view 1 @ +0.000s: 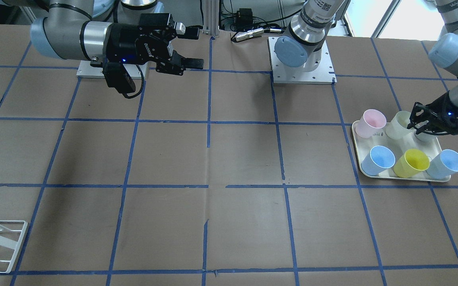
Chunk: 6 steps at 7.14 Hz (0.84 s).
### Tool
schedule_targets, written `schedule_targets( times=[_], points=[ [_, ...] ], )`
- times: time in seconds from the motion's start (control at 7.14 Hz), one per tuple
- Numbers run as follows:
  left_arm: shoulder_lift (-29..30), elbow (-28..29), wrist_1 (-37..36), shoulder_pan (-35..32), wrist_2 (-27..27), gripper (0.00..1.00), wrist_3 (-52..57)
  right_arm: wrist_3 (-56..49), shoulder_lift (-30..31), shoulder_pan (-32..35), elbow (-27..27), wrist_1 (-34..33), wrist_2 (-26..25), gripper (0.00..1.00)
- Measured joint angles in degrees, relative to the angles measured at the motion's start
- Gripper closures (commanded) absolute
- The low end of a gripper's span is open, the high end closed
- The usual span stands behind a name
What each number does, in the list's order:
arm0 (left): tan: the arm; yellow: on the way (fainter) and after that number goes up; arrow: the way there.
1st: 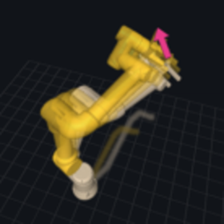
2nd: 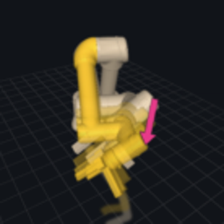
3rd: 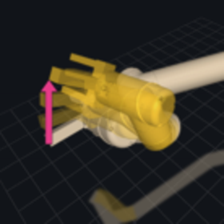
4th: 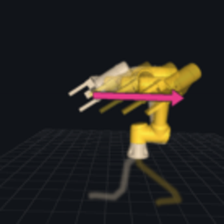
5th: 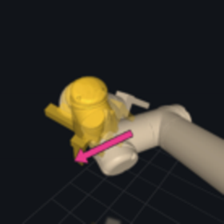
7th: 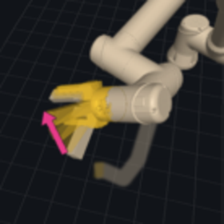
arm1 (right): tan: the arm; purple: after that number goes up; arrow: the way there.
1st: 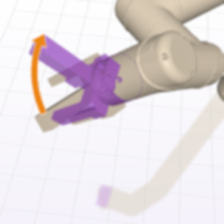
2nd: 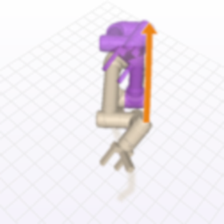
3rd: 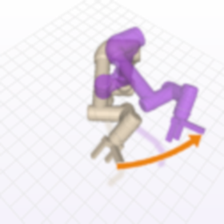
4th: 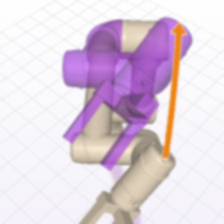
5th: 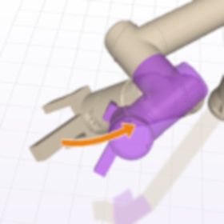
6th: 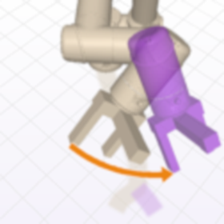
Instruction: Transfer IKEA cup to right arm and place on rack
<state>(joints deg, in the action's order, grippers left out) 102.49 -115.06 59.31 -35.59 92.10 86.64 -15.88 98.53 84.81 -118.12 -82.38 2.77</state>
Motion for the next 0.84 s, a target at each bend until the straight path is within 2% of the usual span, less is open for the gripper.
schedule_targets(
  times=[0.84],
  points=[
    [-4.67, 1.35, 5.48, -0.06, -1.38, 1.0, 0.03, 0.15, 0.16, -0.13, 0.6, 0.2, -0.19, 0.0]
  ],
)
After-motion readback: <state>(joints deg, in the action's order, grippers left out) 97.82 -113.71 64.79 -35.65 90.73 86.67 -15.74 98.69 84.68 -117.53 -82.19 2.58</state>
